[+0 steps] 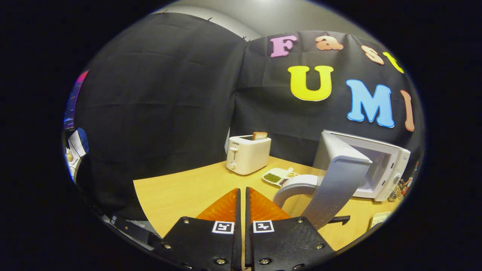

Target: Open the microwave, put the food inside, and close the microwave door.

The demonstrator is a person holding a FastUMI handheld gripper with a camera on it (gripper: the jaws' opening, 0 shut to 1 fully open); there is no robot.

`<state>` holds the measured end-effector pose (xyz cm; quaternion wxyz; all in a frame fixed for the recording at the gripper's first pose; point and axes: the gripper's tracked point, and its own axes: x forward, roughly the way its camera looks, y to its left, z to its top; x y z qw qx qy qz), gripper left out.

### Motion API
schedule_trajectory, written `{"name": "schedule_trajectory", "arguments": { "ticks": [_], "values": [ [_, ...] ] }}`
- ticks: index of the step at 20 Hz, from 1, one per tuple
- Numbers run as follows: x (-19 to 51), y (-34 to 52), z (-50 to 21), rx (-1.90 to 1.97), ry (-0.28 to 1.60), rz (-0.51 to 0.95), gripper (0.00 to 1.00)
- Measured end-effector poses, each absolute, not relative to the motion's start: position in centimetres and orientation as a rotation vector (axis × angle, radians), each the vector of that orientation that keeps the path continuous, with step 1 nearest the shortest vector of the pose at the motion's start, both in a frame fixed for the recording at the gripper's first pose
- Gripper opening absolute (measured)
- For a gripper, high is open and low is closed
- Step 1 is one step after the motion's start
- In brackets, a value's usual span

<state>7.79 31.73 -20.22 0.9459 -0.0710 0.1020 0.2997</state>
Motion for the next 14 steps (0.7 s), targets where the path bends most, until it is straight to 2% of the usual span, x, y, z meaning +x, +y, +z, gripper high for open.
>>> {"name": "schedule_trajectory", "arguments": {
  "ticks": [14],
  "values": [
    [17.2,7.1,-21.3,-0.128,0.234,0.134,0.03]
  ]
}}
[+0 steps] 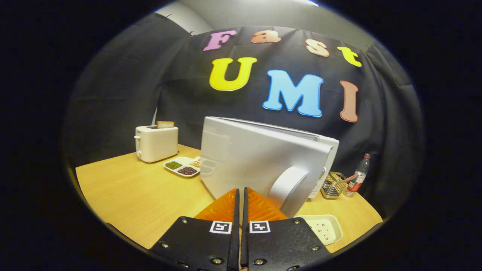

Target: Open the microwave, put the food inside, and close the microwave door.

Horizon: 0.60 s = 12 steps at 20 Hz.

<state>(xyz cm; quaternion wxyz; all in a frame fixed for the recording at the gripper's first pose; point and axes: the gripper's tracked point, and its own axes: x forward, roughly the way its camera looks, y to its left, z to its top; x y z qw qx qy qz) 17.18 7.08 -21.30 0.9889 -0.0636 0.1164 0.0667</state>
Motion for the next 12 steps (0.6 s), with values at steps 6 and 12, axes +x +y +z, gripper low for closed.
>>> {"name": "schedule_trajectory", "arguments": {
  "ticks": [6,12],
  "values": [
    [21.6,1.1,-20.9,-0.1,0.206,0.014,0.03],
    [27.3,-1.6,-21.6,-0.101,0.186,-0.044,0.03]
  ]
}}
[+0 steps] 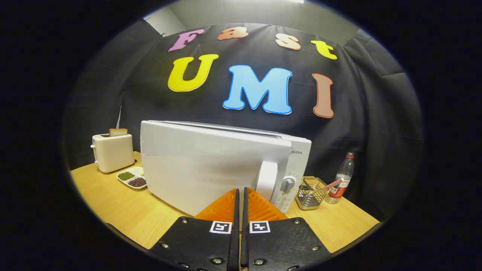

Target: Open the microwave, put the food inside, and close the microwave door.

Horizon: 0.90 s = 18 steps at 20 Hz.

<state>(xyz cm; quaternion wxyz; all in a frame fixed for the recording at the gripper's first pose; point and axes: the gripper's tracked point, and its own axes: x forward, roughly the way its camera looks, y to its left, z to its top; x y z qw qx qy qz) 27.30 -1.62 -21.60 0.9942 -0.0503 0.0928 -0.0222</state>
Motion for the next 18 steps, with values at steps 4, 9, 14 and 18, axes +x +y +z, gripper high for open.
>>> {"name": "schedule_trajectory", "arguments": {
  "ticks": [4,9,14,18],
  "values": [
    [30.4,-2.2,-22.3,-0.08,0.19,-0.073,0.03],
    [34.4,-2.4,-23.3,-0.082,0.189,-0.097,0.03],
    [34.8,-2.3,-23.6,-0.137,0.173,-0.108,0.04],
    [33.6,-1.8,-23.1,-0.059,0.214,-0.092,0.04]
  ]
}}
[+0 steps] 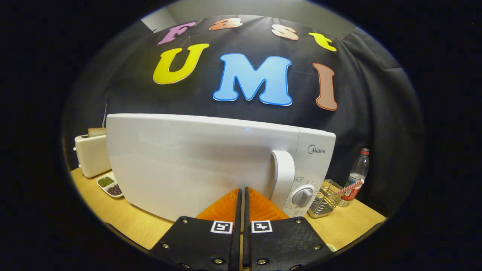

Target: Open the microwave, put the food inside, and close the microwave door.

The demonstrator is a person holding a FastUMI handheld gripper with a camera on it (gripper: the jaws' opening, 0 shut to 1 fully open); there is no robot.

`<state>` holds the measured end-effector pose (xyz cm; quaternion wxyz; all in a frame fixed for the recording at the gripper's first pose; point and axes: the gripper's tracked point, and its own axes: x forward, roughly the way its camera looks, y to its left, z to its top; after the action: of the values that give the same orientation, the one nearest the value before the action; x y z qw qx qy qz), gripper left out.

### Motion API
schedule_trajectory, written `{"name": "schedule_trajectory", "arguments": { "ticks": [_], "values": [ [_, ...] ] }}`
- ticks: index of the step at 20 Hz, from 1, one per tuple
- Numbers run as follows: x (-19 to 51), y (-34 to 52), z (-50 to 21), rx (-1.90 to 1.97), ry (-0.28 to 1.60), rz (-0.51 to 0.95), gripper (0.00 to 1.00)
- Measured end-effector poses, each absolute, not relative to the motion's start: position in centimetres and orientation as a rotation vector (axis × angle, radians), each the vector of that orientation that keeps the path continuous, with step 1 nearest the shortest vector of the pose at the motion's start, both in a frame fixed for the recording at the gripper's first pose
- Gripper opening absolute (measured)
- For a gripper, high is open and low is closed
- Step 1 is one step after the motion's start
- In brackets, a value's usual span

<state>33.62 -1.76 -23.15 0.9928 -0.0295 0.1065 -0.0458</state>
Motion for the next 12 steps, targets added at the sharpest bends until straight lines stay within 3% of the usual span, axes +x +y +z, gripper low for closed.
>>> {"name": "schedule_trajectory", "arguments": {
  "ticks": [12],
  "values": [
    [24.6,0.3,-21.0,0.04,0.203,-0.03,0.04]
  ]
}}
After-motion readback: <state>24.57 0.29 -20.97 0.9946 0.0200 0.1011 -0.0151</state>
